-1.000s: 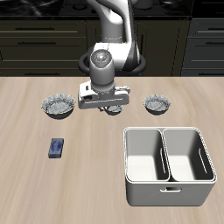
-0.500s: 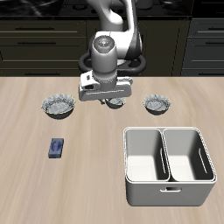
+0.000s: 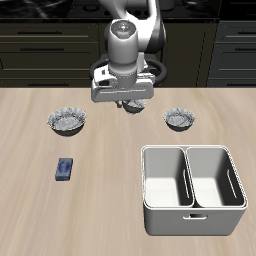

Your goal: Place the smallest bowl in the left side of the drainer

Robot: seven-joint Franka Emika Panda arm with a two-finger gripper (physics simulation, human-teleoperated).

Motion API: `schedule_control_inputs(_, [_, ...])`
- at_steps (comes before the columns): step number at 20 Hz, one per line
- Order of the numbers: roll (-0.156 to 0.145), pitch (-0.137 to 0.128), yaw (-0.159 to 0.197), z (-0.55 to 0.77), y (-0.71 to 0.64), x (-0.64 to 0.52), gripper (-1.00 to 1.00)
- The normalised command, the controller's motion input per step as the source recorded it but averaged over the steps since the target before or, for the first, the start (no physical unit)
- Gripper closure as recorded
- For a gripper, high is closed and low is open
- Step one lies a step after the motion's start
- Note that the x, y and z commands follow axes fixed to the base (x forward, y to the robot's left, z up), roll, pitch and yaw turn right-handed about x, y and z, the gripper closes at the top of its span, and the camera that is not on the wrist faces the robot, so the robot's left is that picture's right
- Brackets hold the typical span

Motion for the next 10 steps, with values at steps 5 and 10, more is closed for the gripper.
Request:
schedule_control_inputs(5, [-0.004, -0.050, -0.017, 0.44, 0.11, 0.09, 1.00])
schedule_control_inputs(10, [-0.009, -0.069, -0.015, 0.53, 0.08, 0.02, 1.00])
